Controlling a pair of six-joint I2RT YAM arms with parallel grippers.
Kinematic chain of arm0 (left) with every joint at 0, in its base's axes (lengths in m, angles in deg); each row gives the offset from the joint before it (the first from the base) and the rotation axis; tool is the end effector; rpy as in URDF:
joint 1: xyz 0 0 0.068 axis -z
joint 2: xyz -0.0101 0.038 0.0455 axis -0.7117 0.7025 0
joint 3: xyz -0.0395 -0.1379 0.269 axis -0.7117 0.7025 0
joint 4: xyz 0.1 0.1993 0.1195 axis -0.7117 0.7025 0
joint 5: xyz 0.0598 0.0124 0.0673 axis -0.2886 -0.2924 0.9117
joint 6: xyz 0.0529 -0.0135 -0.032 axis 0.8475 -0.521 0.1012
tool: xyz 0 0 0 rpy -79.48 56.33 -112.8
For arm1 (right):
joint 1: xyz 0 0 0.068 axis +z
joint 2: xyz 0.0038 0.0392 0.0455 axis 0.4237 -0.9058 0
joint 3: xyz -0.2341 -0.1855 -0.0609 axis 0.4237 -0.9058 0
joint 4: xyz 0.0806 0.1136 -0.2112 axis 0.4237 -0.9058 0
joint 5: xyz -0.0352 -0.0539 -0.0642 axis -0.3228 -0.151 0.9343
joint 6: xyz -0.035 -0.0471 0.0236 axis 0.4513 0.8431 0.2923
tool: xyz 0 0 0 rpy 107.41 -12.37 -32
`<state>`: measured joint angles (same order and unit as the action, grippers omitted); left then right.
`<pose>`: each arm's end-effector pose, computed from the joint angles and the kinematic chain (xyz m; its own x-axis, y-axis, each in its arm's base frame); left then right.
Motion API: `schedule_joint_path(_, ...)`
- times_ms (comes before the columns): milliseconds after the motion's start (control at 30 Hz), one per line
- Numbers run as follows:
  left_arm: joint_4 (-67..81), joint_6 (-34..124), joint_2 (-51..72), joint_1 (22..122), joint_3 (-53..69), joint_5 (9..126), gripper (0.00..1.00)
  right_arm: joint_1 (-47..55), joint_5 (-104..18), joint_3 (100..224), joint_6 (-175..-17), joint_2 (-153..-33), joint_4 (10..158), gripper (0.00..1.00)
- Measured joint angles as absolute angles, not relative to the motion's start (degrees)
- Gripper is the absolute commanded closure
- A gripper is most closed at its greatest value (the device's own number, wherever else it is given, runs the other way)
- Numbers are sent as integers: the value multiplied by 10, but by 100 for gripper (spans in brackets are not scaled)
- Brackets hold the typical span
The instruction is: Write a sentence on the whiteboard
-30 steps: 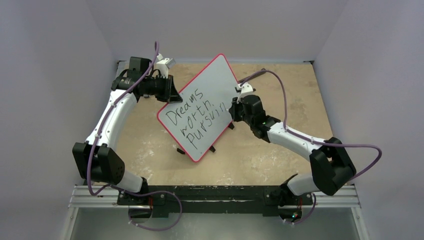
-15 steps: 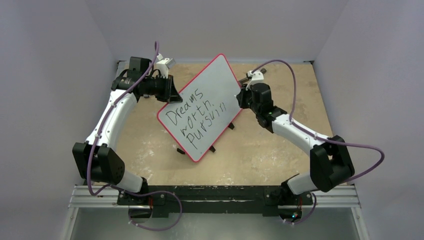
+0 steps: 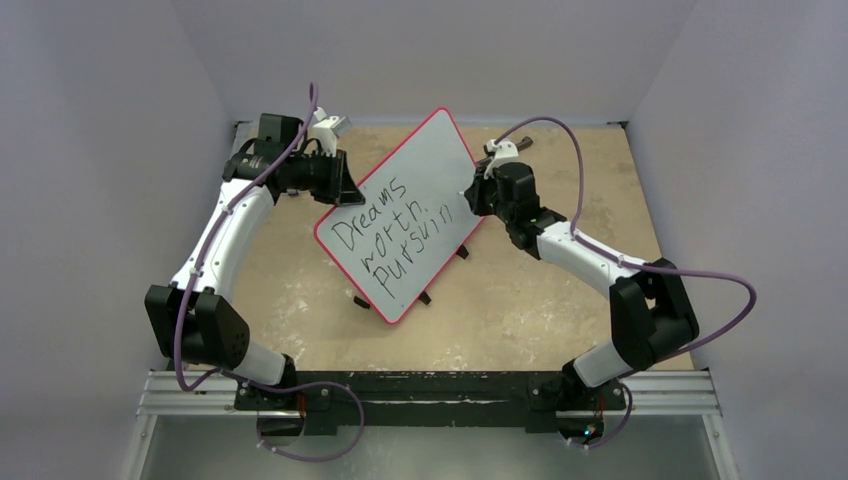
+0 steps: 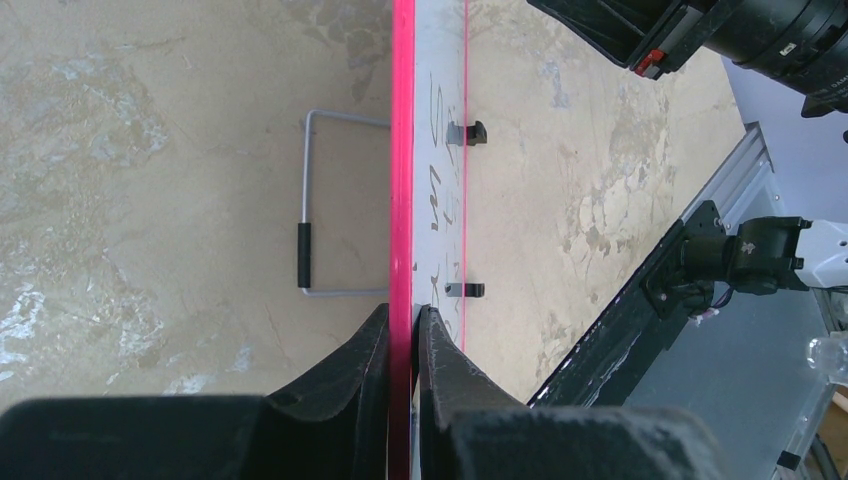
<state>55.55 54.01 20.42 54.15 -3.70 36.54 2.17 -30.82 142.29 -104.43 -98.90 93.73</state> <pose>0.2997 -0.0773 0.3799 -0.7600 0.0790 -0.6452 0.4995 0.7060 -0.5020 0.3142 0.1577 0.2939 -0.4249 0.0727 -0.9023 -0.2974 0.9302 0.2150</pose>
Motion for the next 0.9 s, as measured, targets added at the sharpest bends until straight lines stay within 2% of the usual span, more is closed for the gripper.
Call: schedule_joint_path(900,560,540,202,542,-37,369,100,19,-377,1385,-1043,-978,958,100)
